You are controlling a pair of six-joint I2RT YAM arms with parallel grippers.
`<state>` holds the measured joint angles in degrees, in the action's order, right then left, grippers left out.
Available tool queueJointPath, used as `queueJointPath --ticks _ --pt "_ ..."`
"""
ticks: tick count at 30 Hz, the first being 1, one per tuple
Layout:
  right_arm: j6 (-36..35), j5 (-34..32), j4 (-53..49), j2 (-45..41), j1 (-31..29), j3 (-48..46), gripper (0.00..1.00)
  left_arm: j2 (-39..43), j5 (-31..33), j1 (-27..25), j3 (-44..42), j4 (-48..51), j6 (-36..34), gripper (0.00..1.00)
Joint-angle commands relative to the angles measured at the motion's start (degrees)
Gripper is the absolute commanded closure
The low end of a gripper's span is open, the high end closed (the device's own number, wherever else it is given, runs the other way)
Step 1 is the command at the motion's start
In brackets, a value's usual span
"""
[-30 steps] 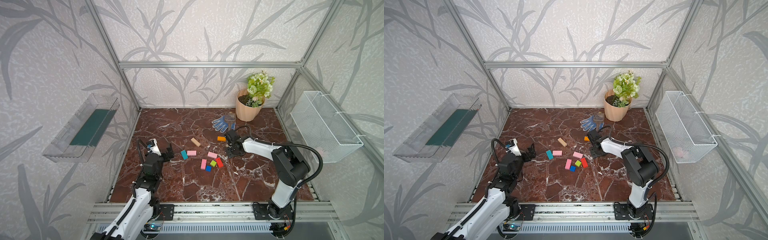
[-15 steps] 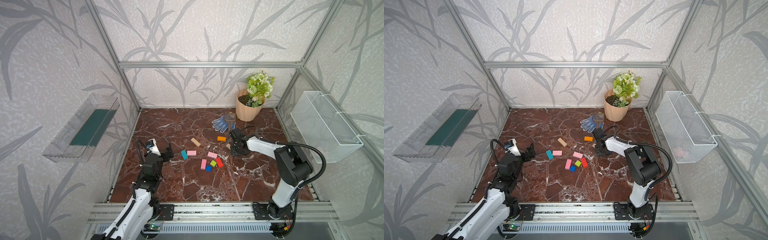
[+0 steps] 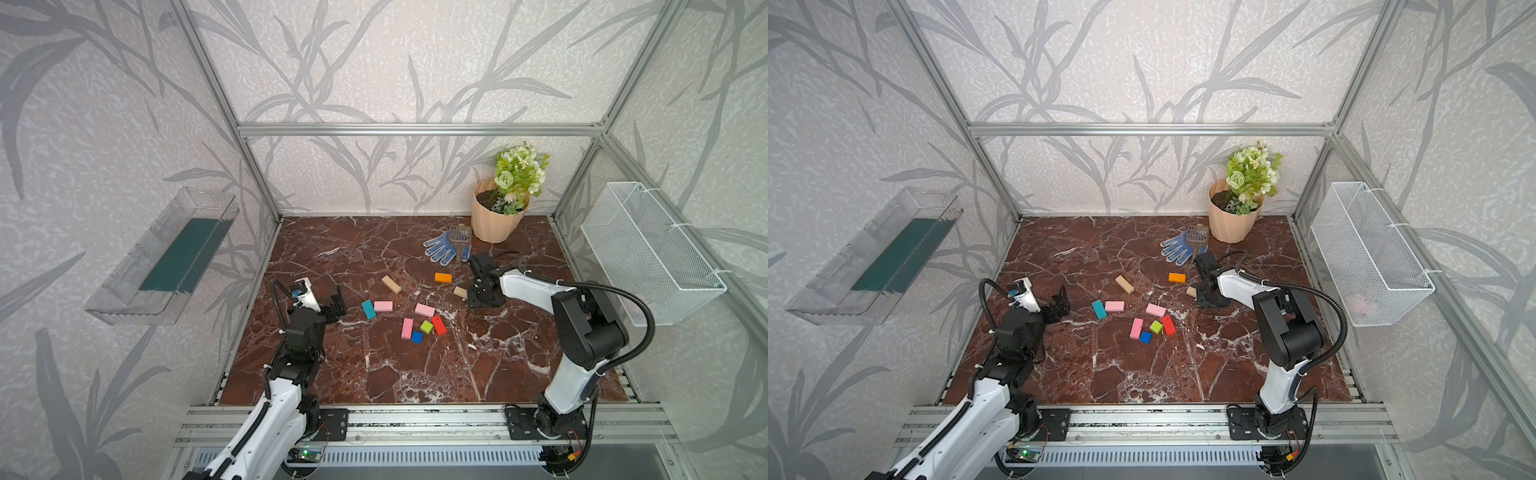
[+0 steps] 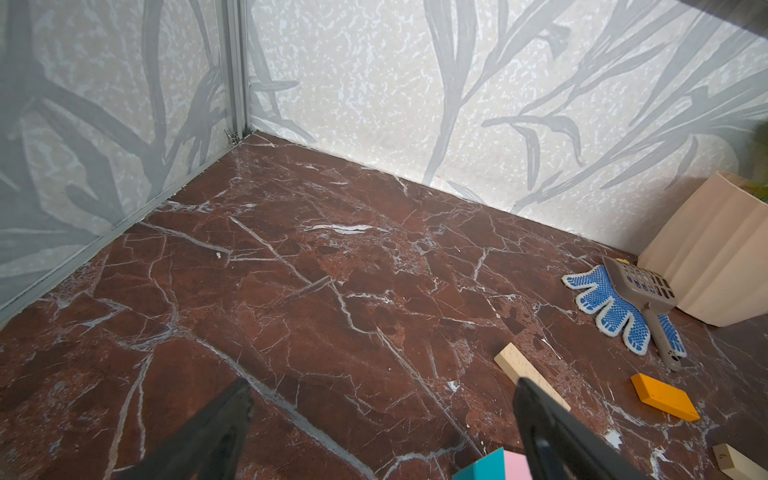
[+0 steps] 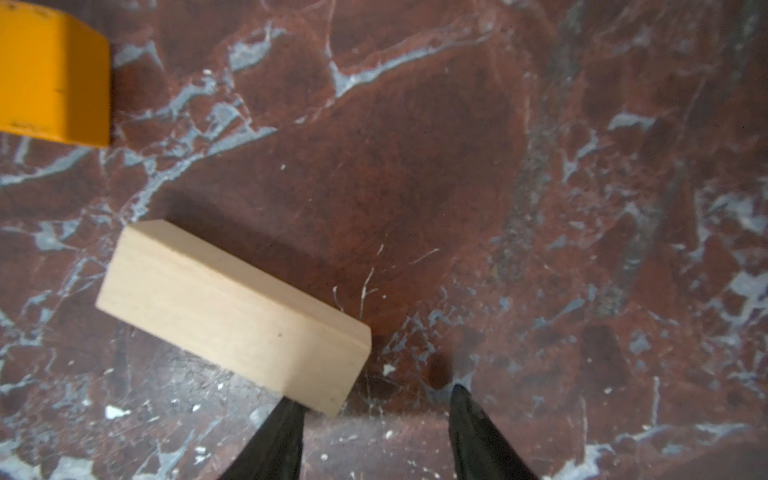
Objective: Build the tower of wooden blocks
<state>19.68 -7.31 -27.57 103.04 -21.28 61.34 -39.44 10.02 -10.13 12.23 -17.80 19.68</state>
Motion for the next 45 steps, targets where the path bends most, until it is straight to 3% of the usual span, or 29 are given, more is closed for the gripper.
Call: queueJointPath --ticks 1,25,34,45 --pt "-0.56 1.94 -0.76 1.37 0.93 2.48 0.45 0.65 1.49 -0.35 -0.54 0.31 0.53 0.01" --pt "-0.66 1.62 3.10 -1.07 1.62 0.65 0.48 0.74 1.37 -0.33 -0.55 0.39 0.62 0.01" --pt "-0.48 1.43 0.58 1.76 1.66 3.38 0.54 0.77 1.29 -0.33 -0.54 0.33 0.63 0.01" --pt "-0.21 1.17 0.31 2.34 1.68 3.81 0.54 0.69 1.41 -0.33 -0.57 0.39 0.71 0.01"
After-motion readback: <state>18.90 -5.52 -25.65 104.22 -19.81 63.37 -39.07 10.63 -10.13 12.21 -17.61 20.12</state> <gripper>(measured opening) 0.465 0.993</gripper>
